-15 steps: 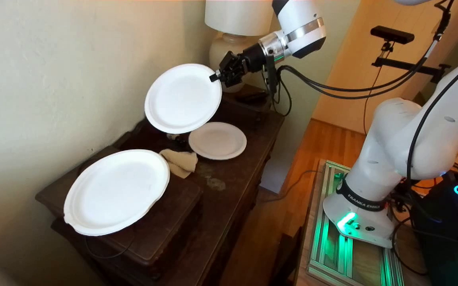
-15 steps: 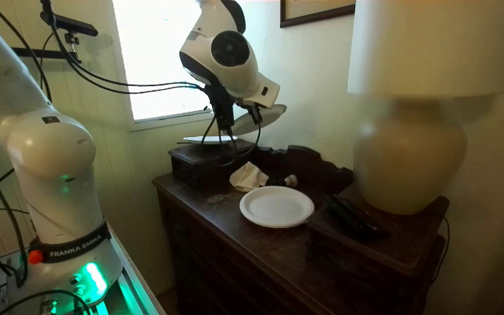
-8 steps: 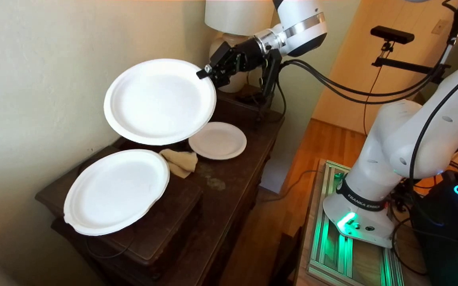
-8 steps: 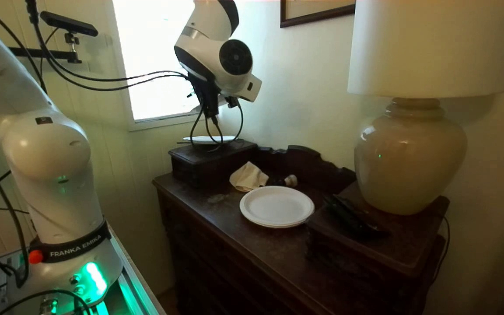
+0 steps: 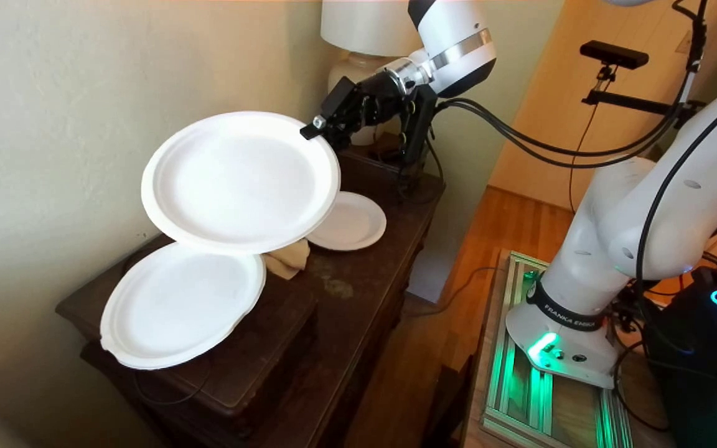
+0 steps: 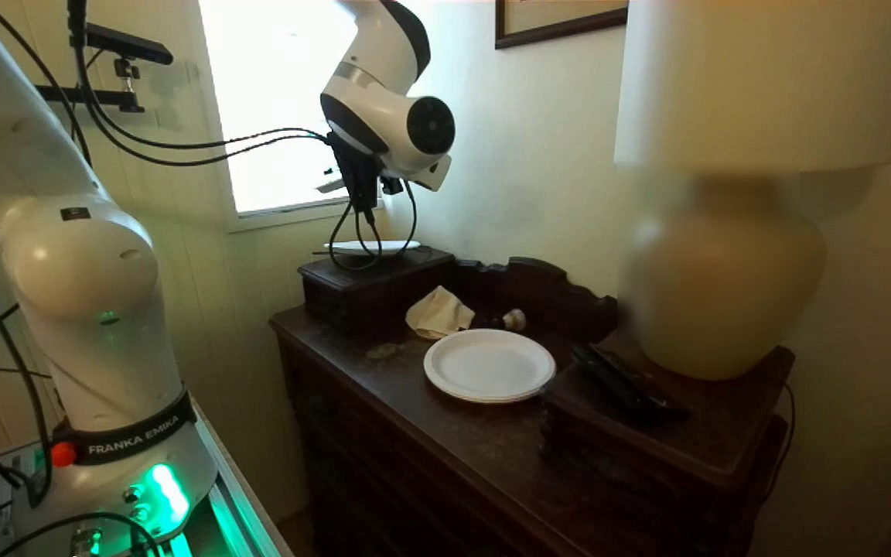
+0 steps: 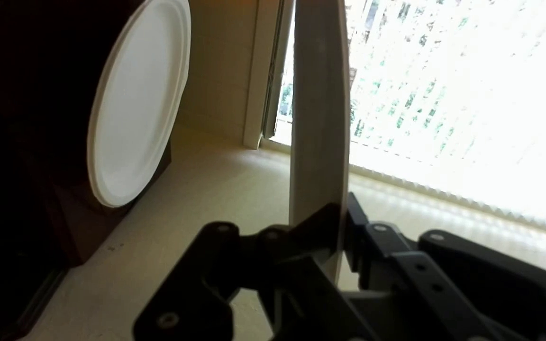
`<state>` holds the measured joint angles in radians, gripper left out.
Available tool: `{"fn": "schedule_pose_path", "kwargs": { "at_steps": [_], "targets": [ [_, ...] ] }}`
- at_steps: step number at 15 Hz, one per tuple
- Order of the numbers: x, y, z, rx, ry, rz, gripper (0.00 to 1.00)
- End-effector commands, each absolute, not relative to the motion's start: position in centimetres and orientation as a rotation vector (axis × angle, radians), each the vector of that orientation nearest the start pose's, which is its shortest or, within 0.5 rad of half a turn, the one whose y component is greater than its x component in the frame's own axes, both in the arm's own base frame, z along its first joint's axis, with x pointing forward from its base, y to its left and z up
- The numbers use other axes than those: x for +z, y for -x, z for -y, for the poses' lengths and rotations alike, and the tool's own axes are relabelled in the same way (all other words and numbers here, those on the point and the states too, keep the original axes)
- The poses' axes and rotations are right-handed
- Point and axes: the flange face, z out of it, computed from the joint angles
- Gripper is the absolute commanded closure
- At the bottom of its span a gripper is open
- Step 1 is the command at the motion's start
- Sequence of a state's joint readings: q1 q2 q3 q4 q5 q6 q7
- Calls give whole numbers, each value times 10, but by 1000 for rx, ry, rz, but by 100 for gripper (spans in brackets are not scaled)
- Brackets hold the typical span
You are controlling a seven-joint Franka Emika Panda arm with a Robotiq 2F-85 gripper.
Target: Put one plate from the right on top of the plate on the left.
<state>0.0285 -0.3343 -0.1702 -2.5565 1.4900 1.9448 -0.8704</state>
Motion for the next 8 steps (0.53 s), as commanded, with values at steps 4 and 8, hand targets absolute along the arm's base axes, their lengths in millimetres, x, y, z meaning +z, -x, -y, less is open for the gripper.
{"fn": "schedule_pose_path", "kwargs": {
  "at_steps": [4,8],
  "targets": [
    [410,-440,-12,-419,1765,-120,99],
    [402,-460,-14,-388,1683,-137,99]
  ]
}}
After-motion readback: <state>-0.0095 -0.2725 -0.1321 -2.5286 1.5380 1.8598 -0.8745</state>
